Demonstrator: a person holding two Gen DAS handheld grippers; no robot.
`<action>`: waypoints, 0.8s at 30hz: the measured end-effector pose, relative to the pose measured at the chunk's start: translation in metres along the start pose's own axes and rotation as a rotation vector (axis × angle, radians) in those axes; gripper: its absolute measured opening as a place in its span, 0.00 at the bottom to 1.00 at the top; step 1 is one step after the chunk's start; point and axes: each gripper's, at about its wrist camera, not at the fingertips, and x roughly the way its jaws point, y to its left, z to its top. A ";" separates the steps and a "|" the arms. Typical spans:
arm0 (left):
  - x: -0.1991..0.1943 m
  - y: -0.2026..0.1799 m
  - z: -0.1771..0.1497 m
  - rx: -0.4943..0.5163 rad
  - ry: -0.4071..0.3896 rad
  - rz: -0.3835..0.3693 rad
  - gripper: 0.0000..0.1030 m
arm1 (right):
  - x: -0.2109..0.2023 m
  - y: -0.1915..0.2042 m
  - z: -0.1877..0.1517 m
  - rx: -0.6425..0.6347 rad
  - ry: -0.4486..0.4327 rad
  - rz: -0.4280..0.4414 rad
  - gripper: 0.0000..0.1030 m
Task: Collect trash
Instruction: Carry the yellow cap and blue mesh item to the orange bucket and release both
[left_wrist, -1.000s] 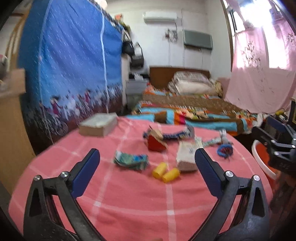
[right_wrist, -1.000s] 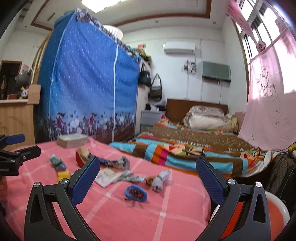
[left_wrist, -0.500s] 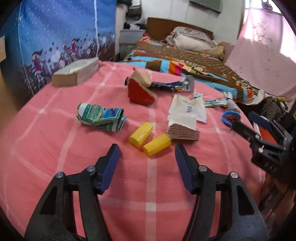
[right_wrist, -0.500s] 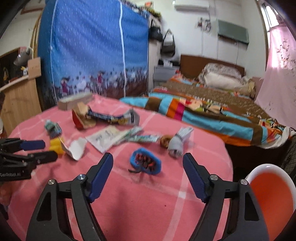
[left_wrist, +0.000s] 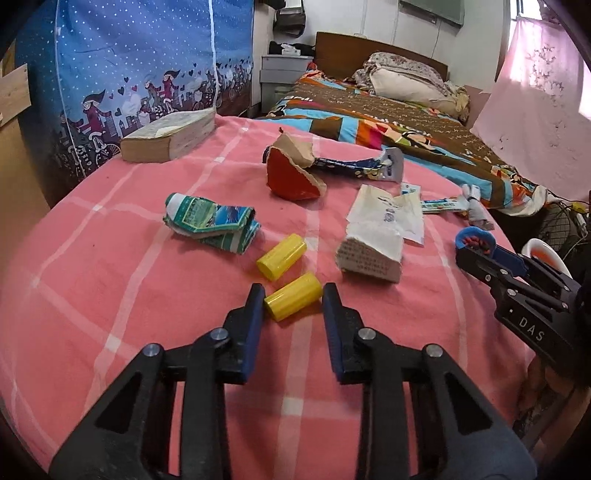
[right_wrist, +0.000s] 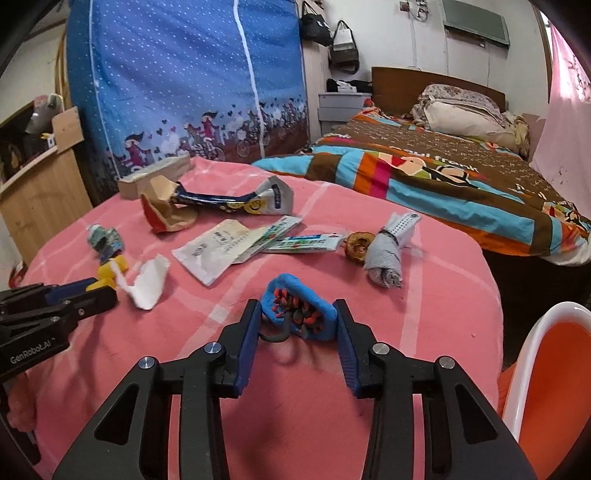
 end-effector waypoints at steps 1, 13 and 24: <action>-0.004 0.000 -0.002 0.000 -0.016 -0.012 0.34 | 0.000 0.001 0.000 0.000 -0.008 0.007 0.36; -0.063 -0.050 0.008 0.097 -0.384 -0.132 0.34 | -0.076 -0.012 -0.006 0.016 -0.342 0.023 0.36; -0.088 -0.144 0.025 0.280 -0.562 -0.373 0.34 | -0.162 -0.066 -0.021 0.111 -0.629 -0.195 0.37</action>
